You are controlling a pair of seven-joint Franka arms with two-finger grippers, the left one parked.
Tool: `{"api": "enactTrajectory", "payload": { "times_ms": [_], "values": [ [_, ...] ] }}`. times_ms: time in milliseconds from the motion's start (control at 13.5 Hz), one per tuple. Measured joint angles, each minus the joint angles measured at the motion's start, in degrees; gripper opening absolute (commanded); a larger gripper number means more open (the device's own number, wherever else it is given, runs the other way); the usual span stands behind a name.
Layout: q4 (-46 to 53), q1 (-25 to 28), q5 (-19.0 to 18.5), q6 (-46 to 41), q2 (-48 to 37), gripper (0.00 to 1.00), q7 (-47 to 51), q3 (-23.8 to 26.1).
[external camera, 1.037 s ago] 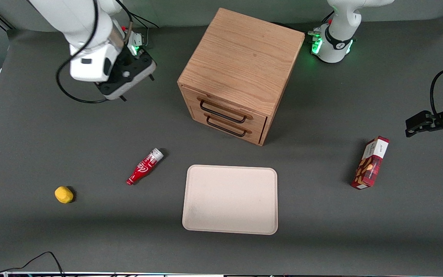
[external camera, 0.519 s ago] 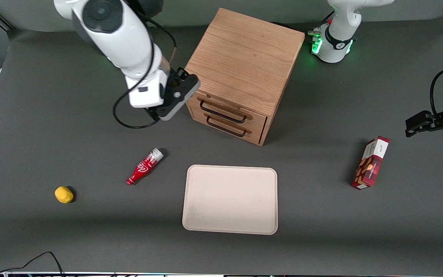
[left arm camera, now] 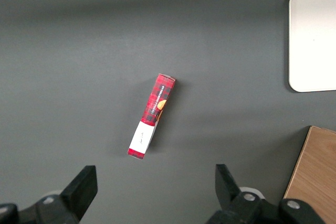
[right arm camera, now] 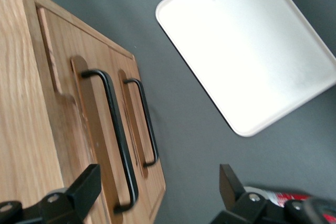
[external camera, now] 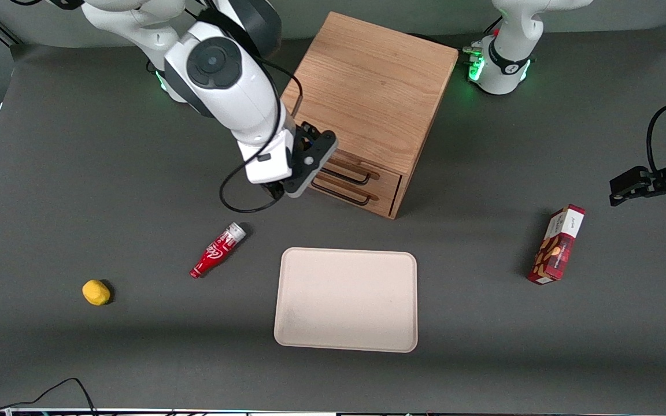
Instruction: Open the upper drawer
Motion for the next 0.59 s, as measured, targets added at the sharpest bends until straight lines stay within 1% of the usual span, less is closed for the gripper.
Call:
{"api": "enactTrajectory", "payload": {
  "times_ms": [222,593],
  "values": [
    [-0.25,0.22,-0.19,2.44,2.16,1.0,-0.01,0.6],
    [-2.29,0.22,-0.23,3.64,3.11,1.0,-0.1,0.79]
  ]
}}
